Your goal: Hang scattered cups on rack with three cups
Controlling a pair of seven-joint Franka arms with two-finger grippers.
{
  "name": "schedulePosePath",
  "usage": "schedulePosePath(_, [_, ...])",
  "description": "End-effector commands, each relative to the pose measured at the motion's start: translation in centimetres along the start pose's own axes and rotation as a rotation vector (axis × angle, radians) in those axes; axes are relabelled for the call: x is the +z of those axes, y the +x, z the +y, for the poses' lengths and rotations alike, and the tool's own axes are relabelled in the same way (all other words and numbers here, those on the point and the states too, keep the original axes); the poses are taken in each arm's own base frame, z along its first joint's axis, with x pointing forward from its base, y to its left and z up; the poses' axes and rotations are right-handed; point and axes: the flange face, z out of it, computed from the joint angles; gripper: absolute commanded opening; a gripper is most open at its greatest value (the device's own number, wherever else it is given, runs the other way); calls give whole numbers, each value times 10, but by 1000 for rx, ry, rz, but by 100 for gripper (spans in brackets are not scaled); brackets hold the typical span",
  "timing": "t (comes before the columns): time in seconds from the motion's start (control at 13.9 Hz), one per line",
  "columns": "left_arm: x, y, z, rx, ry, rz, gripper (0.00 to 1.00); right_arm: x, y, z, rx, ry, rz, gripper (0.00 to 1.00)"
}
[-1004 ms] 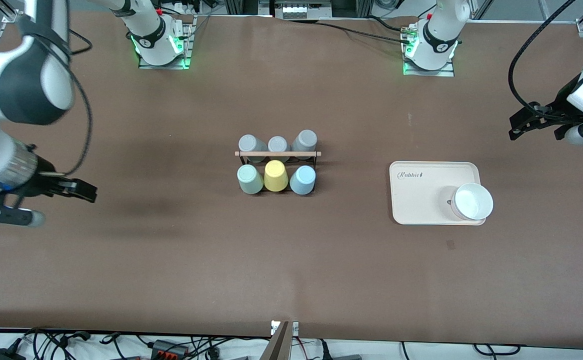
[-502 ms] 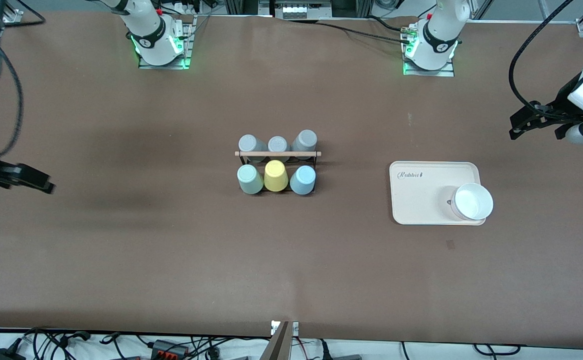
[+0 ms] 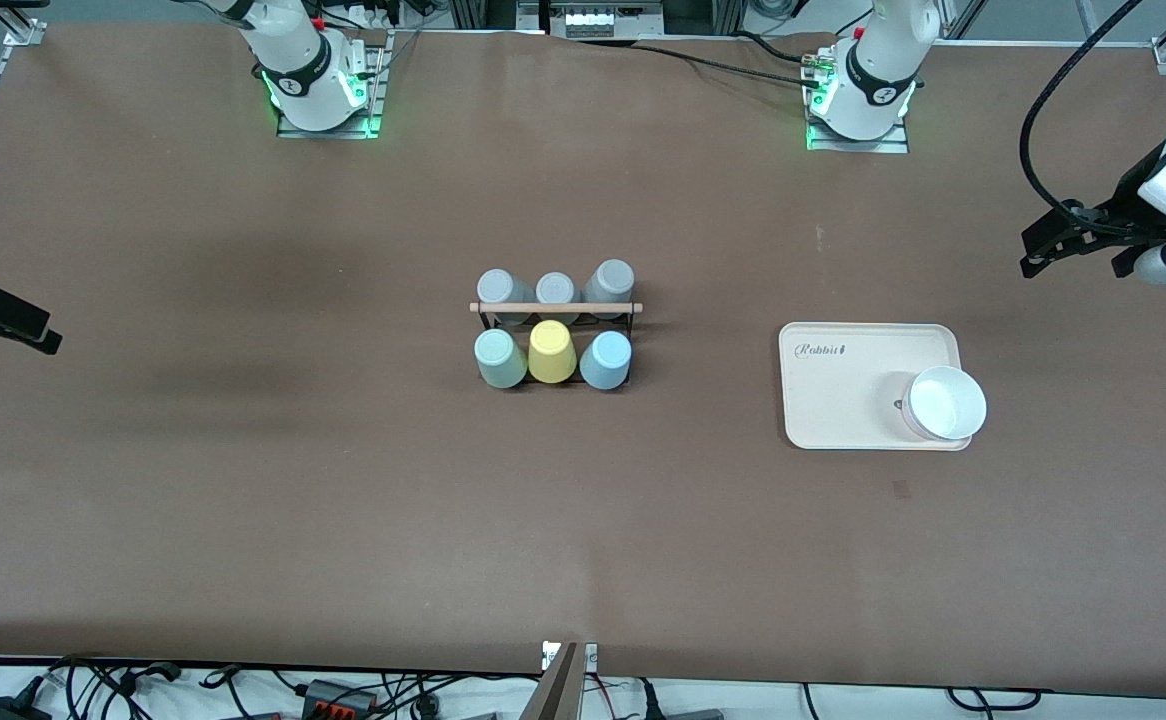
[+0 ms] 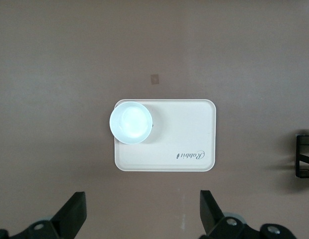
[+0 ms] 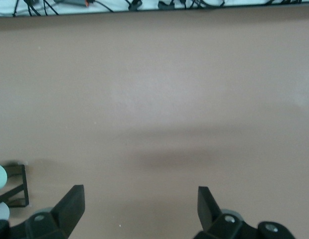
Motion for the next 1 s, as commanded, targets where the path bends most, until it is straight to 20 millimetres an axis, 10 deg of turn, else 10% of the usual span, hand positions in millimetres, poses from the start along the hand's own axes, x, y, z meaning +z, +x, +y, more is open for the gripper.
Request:
schedulePosePath(0.0, [-7, -8, 0, 19, -9, 4, 100, -3, -35, -1, -32, -23, 8, 100])
schedulePosePath(0.36, [-9, -10, -9, 63, -7, 10, 100, 16, -79, 1, -26, -14, 10, 100])
schedulePosePath(0.93, [-7, -2, -9, 42, -5, 8, 100, 10, -84, 0, -39, -8, -22, 100])
